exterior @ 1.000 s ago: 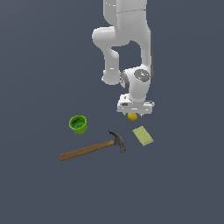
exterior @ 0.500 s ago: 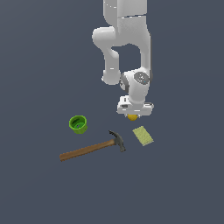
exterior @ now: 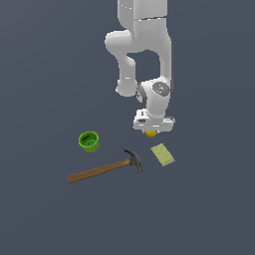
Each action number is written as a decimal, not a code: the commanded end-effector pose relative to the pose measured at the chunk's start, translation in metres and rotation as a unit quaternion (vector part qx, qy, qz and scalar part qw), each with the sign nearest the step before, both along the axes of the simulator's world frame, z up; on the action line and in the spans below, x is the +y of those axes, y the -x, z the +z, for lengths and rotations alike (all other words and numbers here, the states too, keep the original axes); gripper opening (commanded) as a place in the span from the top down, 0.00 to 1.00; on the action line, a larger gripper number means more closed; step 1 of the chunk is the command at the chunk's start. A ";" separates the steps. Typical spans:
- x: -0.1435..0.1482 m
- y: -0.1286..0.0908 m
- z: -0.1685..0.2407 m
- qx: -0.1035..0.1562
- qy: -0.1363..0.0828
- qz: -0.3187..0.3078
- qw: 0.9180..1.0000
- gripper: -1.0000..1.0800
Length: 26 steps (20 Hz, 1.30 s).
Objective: Pick up a designated object from a clutter of objects.
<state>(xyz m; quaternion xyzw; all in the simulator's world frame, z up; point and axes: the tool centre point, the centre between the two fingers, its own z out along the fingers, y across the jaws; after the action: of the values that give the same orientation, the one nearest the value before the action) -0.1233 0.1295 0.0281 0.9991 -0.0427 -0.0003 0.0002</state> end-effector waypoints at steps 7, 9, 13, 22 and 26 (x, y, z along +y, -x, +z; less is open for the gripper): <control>-0.005 -0.005 0.011 0.000 0.000 0.000 1.000 1.00; -0.009 -0.008 0.018 0.000 0.000 0.000 1.000 1.00; -0.018 -0.017 0.038 0.000 0.000 0.000 1.000 1.00; -0.048 -0.046 0.104 0.000 -0.002 0.001 1.000 1.00; -0.064 -0.061 0.139 0.000 -0.002 0.001 1.000 1.00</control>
<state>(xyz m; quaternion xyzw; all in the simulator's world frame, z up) -0.0677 0.0717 0.1531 0.9991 -0.0422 -0.0007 -0.0016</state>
